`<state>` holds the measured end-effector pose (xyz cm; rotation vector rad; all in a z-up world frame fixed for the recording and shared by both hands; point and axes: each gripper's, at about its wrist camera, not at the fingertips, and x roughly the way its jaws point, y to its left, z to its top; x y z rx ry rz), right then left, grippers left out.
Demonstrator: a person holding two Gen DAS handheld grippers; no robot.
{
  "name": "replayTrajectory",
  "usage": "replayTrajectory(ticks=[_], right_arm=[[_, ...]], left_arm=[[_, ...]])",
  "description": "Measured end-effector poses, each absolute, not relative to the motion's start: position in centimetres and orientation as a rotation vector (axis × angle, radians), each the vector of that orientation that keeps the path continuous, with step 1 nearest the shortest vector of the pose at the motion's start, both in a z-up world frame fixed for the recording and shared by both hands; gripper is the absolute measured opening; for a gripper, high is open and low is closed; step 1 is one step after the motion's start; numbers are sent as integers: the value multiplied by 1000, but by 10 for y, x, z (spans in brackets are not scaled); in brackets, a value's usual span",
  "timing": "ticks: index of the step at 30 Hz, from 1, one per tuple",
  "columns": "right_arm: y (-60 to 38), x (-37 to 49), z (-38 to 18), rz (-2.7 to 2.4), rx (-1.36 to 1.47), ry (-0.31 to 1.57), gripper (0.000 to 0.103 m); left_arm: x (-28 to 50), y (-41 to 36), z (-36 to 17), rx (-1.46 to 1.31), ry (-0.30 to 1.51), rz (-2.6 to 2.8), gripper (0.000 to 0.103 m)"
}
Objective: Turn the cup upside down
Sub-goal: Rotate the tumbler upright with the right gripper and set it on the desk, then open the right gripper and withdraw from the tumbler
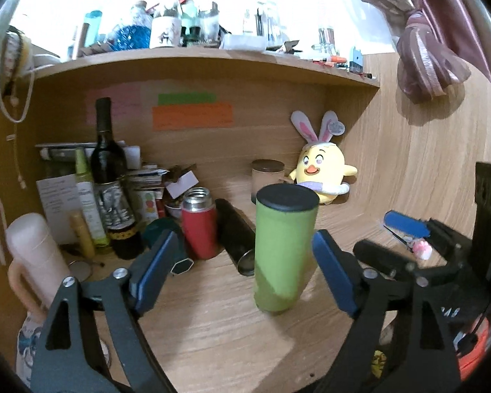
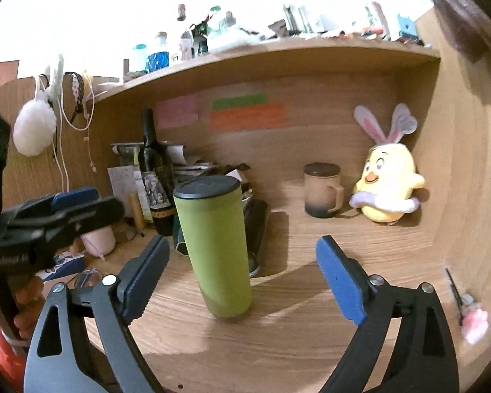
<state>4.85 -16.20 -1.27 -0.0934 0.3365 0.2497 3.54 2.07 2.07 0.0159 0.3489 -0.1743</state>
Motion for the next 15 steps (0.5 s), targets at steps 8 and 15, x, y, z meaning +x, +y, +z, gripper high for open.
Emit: replayTrajectory(ticks=[8,15], right_arm=[[-169,12,-3,201,-90,282,103],[-169,-4,-1,171,-99,266,103]], left_arm=[[-4,16,11,7,302,-121,97],[-29,8,11,35,251,-58,103]])
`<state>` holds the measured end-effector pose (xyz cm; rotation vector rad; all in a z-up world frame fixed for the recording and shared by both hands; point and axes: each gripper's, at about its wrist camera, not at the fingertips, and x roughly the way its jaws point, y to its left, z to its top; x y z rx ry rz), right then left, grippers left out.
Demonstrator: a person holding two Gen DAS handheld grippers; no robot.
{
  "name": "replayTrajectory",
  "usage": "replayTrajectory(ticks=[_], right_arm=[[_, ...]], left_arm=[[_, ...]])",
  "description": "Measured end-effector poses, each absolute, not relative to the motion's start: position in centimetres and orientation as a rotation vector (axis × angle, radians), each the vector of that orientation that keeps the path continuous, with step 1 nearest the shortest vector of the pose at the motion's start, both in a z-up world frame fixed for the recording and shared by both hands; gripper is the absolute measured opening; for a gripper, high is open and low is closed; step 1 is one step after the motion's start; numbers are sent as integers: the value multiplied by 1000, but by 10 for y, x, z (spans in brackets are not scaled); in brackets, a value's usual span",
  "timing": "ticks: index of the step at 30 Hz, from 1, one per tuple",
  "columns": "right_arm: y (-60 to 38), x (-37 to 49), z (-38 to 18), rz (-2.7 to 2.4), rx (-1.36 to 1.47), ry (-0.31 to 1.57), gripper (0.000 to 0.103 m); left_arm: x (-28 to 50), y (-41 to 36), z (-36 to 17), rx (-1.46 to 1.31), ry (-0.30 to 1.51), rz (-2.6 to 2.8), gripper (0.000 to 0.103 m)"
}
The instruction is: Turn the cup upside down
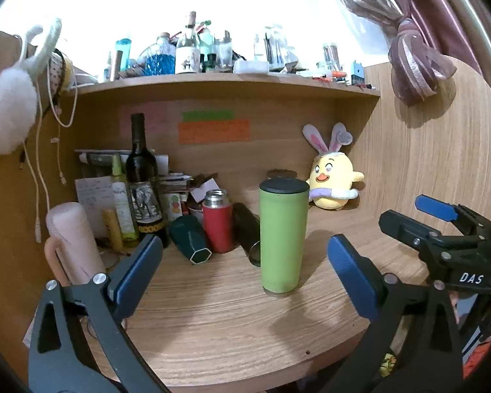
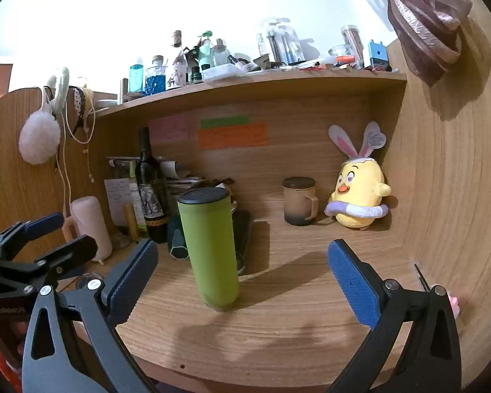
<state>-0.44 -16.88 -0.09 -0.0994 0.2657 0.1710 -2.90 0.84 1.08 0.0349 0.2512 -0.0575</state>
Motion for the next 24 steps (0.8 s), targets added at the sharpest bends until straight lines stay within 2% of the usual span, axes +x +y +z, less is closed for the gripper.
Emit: replayTrajectory(ticks=[24], right_arm=[[-171,-5,-8,157,-115,278,103]], left_arm=[[-31,9,6,11,263,-51,103]])
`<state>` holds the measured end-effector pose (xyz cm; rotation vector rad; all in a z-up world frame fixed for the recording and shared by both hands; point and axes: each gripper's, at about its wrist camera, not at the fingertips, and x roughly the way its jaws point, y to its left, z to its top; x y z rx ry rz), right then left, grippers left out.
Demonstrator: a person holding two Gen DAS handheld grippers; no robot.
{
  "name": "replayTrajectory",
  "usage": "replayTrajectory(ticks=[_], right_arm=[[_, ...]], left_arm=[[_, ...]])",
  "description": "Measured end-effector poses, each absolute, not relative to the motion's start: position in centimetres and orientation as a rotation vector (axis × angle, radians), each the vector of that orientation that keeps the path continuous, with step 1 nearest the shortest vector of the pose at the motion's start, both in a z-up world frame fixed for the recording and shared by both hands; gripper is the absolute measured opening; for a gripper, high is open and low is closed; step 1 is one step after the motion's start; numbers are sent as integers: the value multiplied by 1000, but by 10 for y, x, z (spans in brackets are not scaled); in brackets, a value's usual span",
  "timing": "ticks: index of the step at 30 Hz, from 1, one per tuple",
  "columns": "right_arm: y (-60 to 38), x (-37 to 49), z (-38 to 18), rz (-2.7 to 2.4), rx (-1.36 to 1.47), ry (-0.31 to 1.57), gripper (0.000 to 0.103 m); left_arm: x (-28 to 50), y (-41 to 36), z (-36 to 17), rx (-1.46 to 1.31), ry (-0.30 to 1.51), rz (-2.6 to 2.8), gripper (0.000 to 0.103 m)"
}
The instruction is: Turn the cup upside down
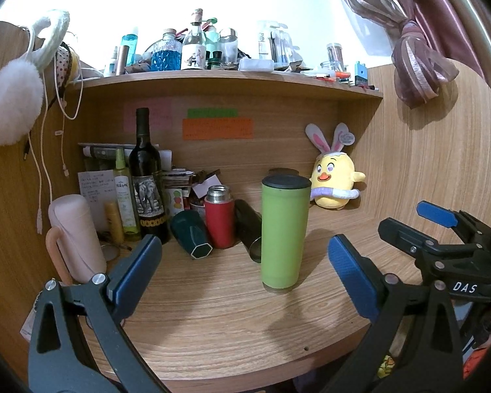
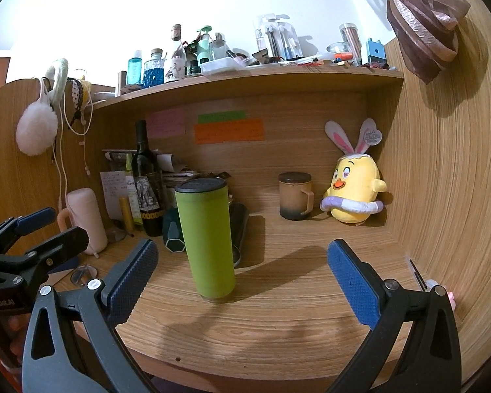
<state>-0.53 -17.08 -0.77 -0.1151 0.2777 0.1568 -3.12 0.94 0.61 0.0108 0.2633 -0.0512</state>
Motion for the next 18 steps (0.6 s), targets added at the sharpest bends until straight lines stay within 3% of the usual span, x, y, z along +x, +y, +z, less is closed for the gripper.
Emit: replayTrajectory(ticks=[18], right_arm=[[-170,-6,-8,158,-118,277,103]], left_arm=[[-32,9,6,13,260,-46,103]])
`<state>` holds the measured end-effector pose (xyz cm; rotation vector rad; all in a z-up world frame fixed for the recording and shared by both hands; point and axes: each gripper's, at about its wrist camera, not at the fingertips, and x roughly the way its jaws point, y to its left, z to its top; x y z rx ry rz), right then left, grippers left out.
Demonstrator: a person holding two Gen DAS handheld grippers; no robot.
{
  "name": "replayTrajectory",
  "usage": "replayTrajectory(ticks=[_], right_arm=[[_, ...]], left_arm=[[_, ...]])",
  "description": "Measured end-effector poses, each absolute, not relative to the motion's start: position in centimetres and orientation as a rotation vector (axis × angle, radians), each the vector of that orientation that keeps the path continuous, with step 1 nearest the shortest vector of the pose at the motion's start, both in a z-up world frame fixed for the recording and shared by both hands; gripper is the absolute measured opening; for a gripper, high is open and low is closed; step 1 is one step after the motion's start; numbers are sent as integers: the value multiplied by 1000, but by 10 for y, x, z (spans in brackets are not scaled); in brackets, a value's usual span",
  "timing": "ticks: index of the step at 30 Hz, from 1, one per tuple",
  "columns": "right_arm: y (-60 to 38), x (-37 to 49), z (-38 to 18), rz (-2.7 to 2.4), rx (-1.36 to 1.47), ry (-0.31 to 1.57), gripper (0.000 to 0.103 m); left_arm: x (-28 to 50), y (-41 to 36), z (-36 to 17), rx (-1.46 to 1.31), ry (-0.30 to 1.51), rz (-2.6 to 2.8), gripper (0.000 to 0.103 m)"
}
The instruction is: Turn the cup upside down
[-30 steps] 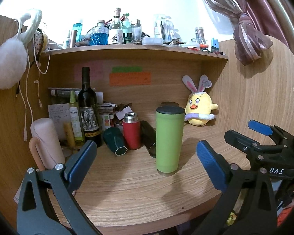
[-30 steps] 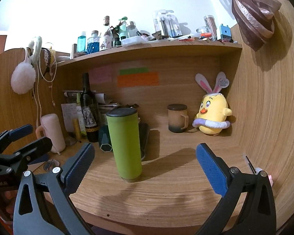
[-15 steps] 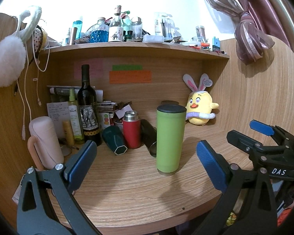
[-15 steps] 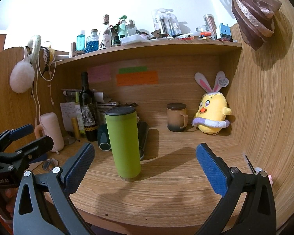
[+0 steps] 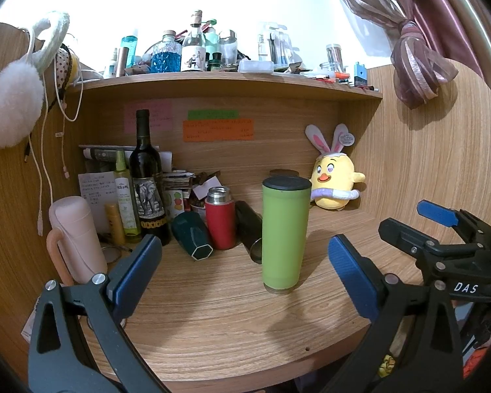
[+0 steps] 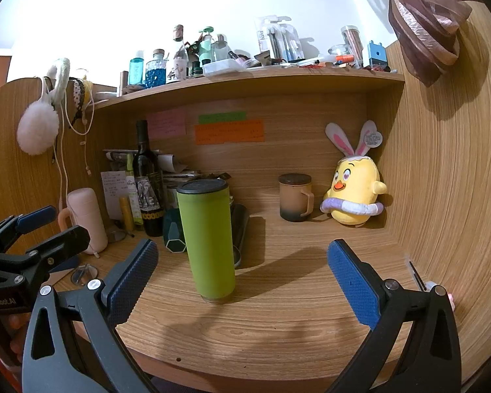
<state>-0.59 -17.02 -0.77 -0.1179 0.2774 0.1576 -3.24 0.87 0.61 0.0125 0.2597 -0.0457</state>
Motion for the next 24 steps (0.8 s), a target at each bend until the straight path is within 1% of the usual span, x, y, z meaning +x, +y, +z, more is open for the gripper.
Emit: replayTrajectory(ticks=[24], right_arm=[[-172,-6,-7,160,-118,275,103]], left_arm=[[-29,9,3,-5,277,-61,103]])
